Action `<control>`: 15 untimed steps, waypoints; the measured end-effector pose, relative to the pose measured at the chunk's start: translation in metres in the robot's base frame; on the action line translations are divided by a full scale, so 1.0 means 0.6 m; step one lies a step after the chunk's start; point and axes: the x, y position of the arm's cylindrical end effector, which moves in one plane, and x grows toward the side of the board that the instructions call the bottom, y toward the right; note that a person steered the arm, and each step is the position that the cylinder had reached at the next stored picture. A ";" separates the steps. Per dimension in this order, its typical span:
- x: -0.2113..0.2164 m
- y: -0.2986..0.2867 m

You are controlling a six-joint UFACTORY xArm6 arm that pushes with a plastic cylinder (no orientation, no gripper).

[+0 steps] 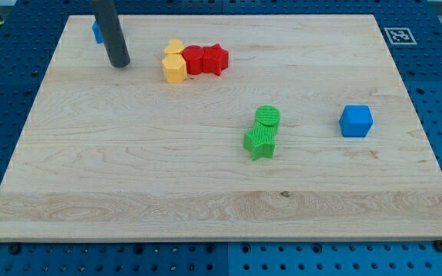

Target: Place the red circle at the bottom of the red star

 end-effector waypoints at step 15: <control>-0.009 0.259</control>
